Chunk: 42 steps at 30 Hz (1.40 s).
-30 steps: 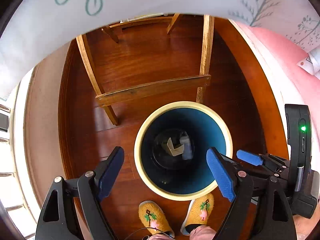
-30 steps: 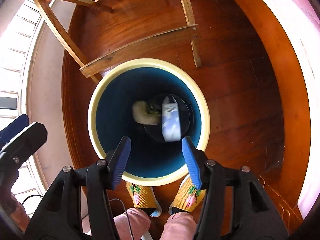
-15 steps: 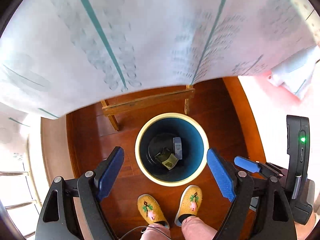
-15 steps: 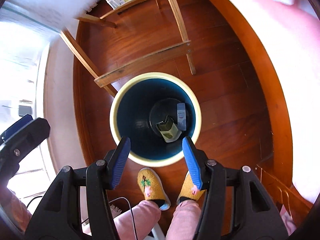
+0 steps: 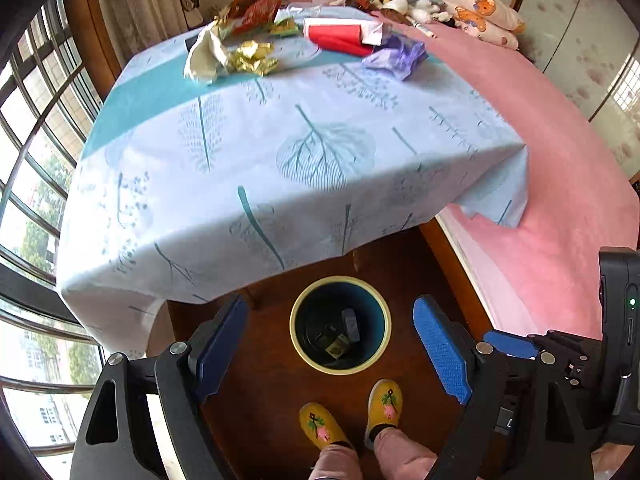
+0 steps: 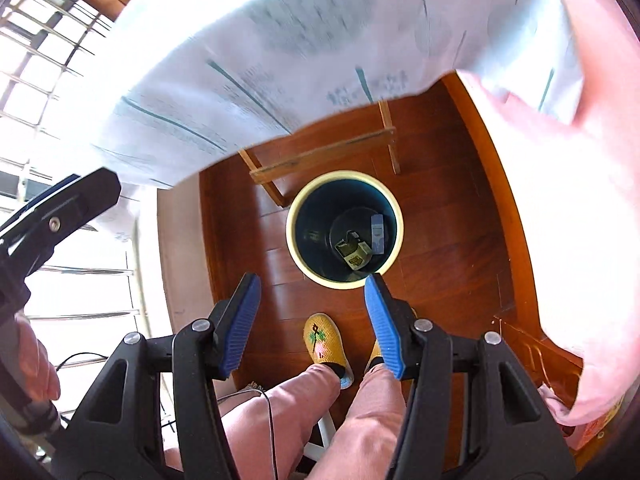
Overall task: Collect trash
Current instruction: 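Raise both tools back toward the table, then grasp the purple plastic bag with the right tool while the left grasps the juice carton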
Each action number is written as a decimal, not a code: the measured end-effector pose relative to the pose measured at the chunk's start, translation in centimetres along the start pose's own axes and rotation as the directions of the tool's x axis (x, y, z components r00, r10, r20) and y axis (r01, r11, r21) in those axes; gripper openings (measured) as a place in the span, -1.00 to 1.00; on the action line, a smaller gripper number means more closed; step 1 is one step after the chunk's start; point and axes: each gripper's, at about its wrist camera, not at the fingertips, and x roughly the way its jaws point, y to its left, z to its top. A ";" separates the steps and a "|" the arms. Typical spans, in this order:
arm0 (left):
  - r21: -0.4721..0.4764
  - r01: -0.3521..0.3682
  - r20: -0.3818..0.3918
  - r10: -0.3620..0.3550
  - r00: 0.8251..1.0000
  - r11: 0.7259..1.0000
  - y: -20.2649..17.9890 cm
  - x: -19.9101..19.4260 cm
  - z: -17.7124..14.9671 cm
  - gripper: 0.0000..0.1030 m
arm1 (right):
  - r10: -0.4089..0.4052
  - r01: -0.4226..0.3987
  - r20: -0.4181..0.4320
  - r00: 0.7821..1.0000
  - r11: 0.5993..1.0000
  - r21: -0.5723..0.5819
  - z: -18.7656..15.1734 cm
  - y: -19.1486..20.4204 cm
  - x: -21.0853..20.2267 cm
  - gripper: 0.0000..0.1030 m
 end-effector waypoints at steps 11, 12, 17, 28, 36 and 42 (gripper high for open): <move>0.073 0.002 0.188 -0.016 0.982 0.997 0.6 -10.2 5.8 0.67 | -0.003 0.004 0.234 0.972 1.000 -0.007 2.8 3.6 -12.2 0.00; 0.075 0.000 0.204 -0.015 0.979 0.997 0.7 -10.8 6.3 0.67 | -0.007 0.010 0.252 0.968 1.000 -0.010 3.2 3.9 -13.0 0.00; 0.096 -0.013 0.280 -0.014 0.960 0.995 1.9 -13.4 8.5 0.67 | -0.022 0.027 0.328 0.944 1.000 -0.011 5.2 5.2 -16.1 0.00; 0.112 -0.001 0.339 -0.037 0.940 0.994 4.4 -14.1 12.6 0.68 | -0.073 0.057 0.406 0.911 0.997 0.052 10.3 6.3 -17.8 0.00; 0.090 -0.017 0.319 -0.012 0.948 0.996 3.9 -9.7 17.2 0.71 | -0.080 0.063 0.400 0.913 0.996 0.056 16.4 4.7 -16.0 0.00; 0.042 -0.040 0.281 0.027 0.959 0.998 1.7 -4.0 23.9 0.71 | -0.042 0.025 0.360 0.932 0.998 0.051 25.1 1.7 -12.6 0.00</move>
